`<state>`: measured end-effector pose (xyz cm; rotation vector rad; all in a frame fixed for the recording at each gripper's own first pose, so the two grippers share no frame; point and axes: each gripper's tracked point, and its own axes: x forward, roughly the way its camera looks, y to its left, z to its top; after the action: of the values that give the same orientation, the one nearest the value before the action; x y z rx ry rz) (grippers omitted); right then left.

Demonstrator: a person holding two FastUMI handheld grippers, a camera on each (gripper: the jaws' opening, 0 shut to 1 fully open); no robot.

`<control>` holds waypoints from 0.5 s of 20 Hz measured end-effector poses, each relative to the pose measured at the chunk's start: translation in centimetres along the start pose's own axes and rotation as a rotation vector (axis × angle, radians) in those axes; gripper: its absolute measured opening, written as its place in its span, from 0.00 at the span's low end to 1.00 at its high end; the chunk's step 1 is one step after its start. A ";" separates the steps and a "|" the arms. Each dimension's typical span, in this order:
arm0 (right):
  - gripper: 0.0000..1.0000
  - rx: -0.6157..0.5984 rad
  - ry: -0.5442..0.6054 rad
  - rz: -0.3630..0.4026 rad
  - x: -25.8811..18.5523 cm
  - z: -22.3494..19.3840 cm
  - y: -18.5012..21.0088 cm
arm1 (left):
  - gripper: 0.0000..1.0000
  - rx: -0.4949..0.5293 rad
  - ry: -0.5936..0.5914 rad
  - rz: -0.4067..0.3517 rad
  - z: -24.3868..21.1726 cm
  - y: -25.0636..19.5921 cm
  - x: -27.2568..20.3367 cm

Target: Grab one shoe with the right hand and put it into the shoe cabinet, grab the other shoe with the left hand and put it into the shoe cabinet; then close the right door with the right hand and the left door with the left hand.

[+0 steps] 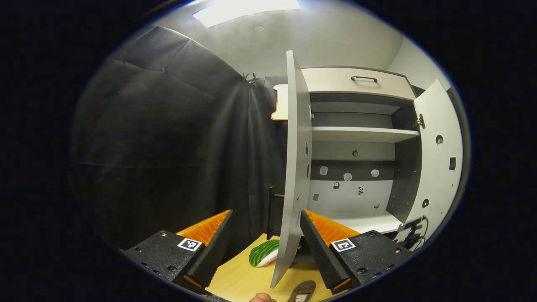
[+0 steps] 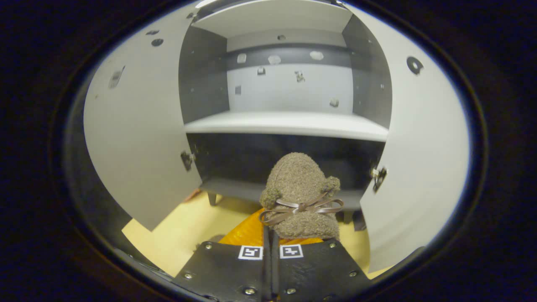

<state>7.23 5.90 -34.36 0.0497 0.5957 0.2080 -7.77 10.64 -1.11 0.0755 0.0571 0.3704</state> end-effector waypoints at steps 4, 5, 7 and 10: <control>0.00 -0.005 -0.104 -0.018 1.8 7.7 -1.6 | 0.96 -0.029 -0.003 -0.008 -0.2 0.1 -0.5; 0.00 -0.002 -0.122 -0.028 2.6 9.4 -2.2 | 0.96 -0.031 -0.005 -0.011 -0.2 0.1 -0.6; 0.01 -0.002 -0.147 -0.056 4.6 12.3 -3.6 | 0.96 -0.031 -0.011 -0.007 -0.1 0.5 -0.8; 0.00 -0.010 -0.170 -0.103 7.8 16.1 -5.8 | 0.96 -0.030 -0.014 0.010 0.0 0.8 -0.8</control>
<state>23.61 2.02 -25.96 0.0264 0.4269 0.1052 -8.82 11.10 -1.04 0.0490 0.0378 0.3802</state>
